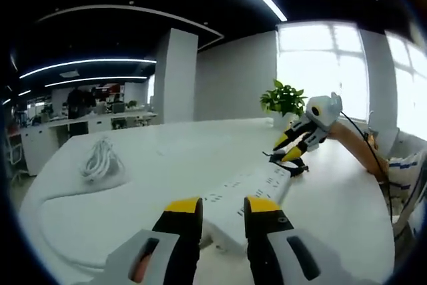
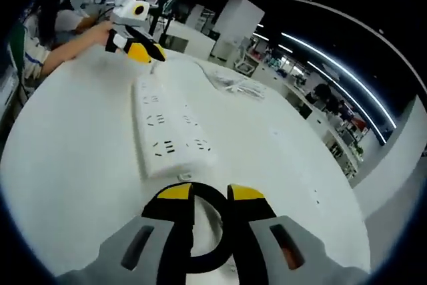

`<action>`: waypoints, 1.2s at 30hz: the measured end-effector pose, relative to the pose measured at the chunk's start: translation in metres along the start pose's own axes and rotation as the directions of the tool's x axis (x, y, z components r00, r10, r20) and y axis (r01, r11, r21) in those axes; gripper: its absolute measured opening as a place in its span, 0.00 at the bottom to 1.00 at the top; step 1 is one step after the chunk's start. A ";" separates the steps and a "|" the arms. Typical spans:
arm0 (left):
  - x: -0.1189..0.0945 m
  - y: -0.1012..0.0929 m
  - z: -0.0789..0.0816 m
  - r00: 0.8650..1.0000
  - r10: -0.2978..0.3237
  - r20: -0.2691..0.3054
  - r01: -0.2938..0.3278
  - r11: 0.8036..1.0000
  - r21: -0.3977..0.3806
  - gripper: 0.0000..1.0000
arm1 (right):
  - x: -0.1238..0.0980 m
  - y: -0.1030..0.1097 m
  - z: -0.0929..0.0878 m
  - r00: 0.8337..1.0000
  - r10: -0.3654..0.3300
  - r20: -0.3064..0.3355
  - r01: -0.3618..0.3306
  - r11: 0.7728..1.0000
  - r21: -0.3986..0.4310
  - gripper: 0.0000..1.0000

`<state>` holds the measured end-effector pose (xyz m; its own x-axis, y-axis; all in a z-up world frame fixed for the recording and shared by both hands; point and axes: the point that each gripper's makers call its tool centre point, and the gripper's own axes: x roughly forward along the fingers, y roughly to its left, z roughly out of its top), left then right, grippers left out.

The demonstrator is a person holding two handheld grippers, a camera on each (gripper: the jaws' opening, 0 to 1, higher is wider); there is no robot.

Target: Straighten the power strip on the desk, plug the charger into it

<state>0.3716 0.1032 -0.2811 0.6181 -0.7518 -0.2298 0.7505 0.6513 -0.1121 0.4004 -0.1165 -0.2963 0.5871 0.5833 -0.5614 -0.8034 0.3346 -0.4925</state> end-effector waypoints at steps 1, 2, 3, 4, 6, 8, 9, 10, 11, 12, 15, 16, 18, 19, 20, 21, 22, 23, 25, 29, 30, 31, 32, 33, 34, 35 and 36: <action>0.000 0.000 0.000 1.000 -0.002 0.002 0.002 1.000 0.001 0.25 | 0.001 0.000 0.000 1.000 0.015 -0.021 -0.015 1.000 -0.020 0.19; -0.001 -0.001 0.001 1.000 -0.003 0.004 0.003 1.000 0.000 0.25 | 0.002 0.001 0.001 0.999 0.029 -0.037 -0.031 0.999 -0.040 0.19; -0.001 -0.001 0.000 1.000 -0.003 0.005 0.003 1.000 -0.001 0.25 | 0.004 0.002 0.002 0.998 0.048 -0.047 -0.050 0.997 -0.061 0.19; -0.001 0.000 0.000 1.000 0.000 0.003 0.000 1.000 0.000 0.25 | 0.005 0.004 0.002 0.995 0.070 -0.066 -0.076 0.994 -0.081 0.19; -0.002 0.000 0.000 1.000 0.003 0.002 -0.003 1.000 0.003 0.25 | 0.007 0.008 0.001 0.988 0.109 -0.110 -0.122 0.986 -0.118 0.18; -0.003 0.000 -0.001 1.000 0.002 0.002 -0.002 1.000 0.004 0.25 | 0.009 0.009 -0.001 0.979 0.137 -0.151 -0.159 0.977 -0.141 0.18; -0.004 -0.001 -0.001 1.000 -0.002 0.002 0.002 1.000 0.004 0.25 | 0.011 0.009 -0.004 0.973 0.151 -0.177 -0.178 0.973 -0.148 0.18; -0.004 -0.001 -0.001 1.000 -0.007 0.002 0.007 1.000 -0.001 0.25 | 0.013 0.007 -0.005 0.968 0.152 -0.201 -0.185 0.970 -0.157 0.18; -0.004 -0.002 -0.001 1.000 -0.012 0.003 0.012 1.000 -0.006 0.25 | 0.014 0.005 -0.006 0.965 0.153 -0.212 -0.188 0.969 -0.160 0.18; -0.005 -0.002 -0.001 1.000 -0.015 0.005 0.015 1.000 -0.009 0.25 | 0.016 0.005 -0.007 0.962 0.158 -0.223 -0.197 0.967 -0.164 0.18; -0.006 -0.003 -0.001 1.000 -0.014 0.007 0.014 1.000 -0.002 0.25 | 0.019 0.004 -0.007 0.953 0.180 -0.245 -0.224 0.961 -0.165 0.18; -0.006 -0.002 0.000 1.000 -0.014 0.007 0.014 1.000 -0.001 0.25 | 0.020 0.005 -0.006 0.948 0.197 -0.250 -0.243 0.955 -0.168 0.18; -0.006 -0.002 0.000 1.000 -0.014 0.009 0.014 1.000 -0.002 0.25 | 0.021 0.005 -0.007 0.937 0.220 -0.271 -0.272 0.947 -0.171 0.18; -0.006 -0.003 -0.001 1.000 -0.017 0.006 0.017 1.000 -0.002 0.25 | 0.022 0.006 -0.008 0.930 0.236 -0.283 -0.292 0.940 -0.174 0.18; -0.005 -0.003 -0.002 1.000 -0.018 0.004 0.018 1.000 -0.001 0.25 | 0.023 0.007 -0.009 0.923 0.251 -0.292 -0.310 0.935 -0.175 0.18; -0.005 -0.004 -0.002 1.000 -0.019 0.002 0.019 1.000 0.000 0.25 | 0.024 0.008 -0.008 0.920 0.259 -0.295 -0.318 0.932 -0.173 0.18; -0.005 -0.005 -0.003 1.000 -0.020 -0.001 0.020 1.000 0.003 0.25 | 0.025 0.008 -0.009 0.914 0.268 -0.305 -0.329 0.928 -0.172 0.18; -0.005 -0.006 -0.004 1.000 -0.021 -0.003 0.021 1.000 0.005 0.25 | 0.026 0.009 -0.010 0.909 0.275 -0.312 -0.340 0.924 -0.175 0.18; -0.004 -0.006 -0.005 1.000 -0.022 -0.006 0.022 1.000 0.006 0.25 | 0.029 0.011 -0.012 0.902 0.281 -0.328 -0.352 0.918 -0.181 0.18; -0.004 -0.007 -0.006 1.000 -0.022 -0.010 0.022 1.000 0.008 0.25 | 0.031 0.005 -0.012 0.902 0.276 -0.333 -0.357 0.910 -0.211 0.15; -0.004 -0.007 -0.006 1.000 -0.022 -0.011 0.022 1.000 0.007 0.25 | 0.031 0.006 -0.013 0.902 0.280 -0.329 -0.356 0.913 -0.199 0.15; -0.004 -0.007 -0.006 1.000 -0.021 -0.012 0.021 1.000 0.006 0.25 | 0.030 0.007 -0.014 0.904 0.282 -0.323 -0.356 0.912 -0.201 0.15; -0.004 -0.007 -0.006 1.000 -0.020 -0.014 0.020 1.000 0.007 0.25 | 0.029 0.007 -0.014 0.906 0.281 -0.316 -0.355 0.912 -0.207 0.15; -0.003 -0.007 -0.006 1.000 -0.020 -0.015 0.020 1.000 0.008 0.25 | 0.029 0.007 -0.014 0.908 0.278 -0.313 -0.352 0.911 -0.214 0.15; -0.003 -0.007 -0.006 1.000 -0.021 -0.016 0.021 1.000 0.009 0.25 | 0.029 0.007 -0.014 0.909 0.275 -0.312 -0.350 0.911 -0.217 0.15; -0.002 -0.008 -0.006 1.000 -0.023 -0.017 0.023 1.000 0.009 0.25 | 0.029 0.007 -0.014 0.910 0.271 -0.312 -0.348 0.910 -0.224 0.15; -0.002 -0.008 -0.006 1.000 -0.024 -0.017 0.025 1.000 0.010 0.25 | 0.029 0.008 -0.014 0.911 0.266 -0.317 -0.347 0.907 -0.238 0.14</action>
<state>0.3626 0.0999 -0.2857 0.5953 -0.7656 -0.2437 0.7680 0.6314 -0.1076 0.4127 -0.1070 -0.3259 0.3525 0.3856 -0.8526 -0.9090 -0.0754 -0.4099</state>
